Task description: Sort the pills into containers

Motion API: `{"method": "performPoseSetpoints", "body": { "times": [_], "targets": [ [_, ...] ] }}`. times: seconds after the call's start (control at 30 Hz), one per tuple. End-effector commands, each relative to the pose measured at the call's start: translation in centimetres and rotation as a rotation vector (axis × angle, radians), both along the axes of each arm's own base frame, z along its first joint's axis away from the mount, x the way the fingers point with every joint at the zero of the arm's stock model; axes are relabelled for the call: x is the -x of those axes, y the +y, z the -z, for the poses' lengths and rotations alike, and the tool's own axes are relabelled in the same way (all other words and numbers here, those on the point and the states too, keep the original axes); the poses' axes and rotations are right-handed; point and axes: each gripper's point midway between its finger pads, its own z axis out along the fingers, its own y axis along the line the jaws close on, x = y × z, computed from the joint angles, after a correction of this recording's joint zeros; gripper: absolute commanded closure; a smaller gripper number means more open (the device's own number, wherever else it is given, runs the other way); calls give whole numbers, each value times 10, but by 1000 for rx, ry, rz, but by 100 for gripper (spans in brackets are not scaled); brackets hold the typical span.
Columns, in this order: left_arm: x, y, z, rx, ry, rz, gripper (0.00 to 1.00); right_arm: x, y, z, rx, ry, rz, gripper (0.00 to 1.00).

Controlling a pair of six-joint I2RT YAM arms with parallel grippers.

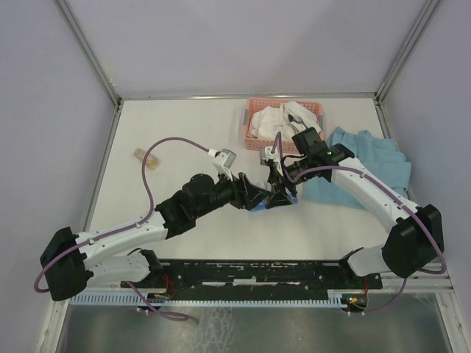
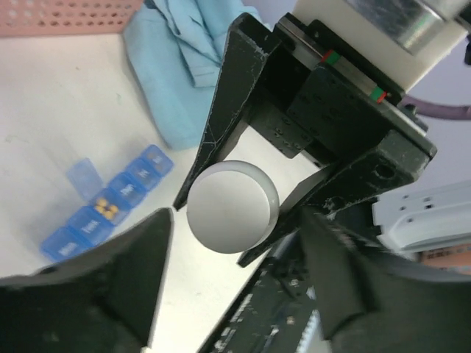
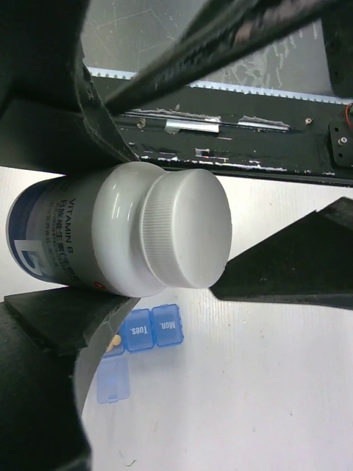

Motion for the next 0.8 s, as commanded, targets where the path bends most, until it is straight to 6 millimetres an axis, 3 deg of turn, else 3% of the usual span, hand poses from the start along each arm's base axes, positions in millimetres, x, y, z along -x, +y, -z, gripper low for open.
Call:
{"method": "performPoseSetpoints", "body": {
  "times": [0.0,0.07,0.2,0.47,0.67,0.77],
  "targets": [
    [-6,13,-38,56,-54,-80,7,-1,5,-19,-53,-56,-7,99],
    [-7,21,-42,76,-46,-119,0,-4,4,-18,-42,-84,1,99],
    [-6,22,-45,107,-26,-123,0,-5,4,-16,-27,-121,5,99],
    [-12,4,-40,90,49,-118,17,-4,5,-12,-3,-149,-1,99],
    [-12,-7,-33,76,73,-89,35,-6,5,-9,7,-156,0,99],
    [-11,-7,-30,70,83,-84,39,-8,5,-8,14,-159,8,99]
  ]
}}
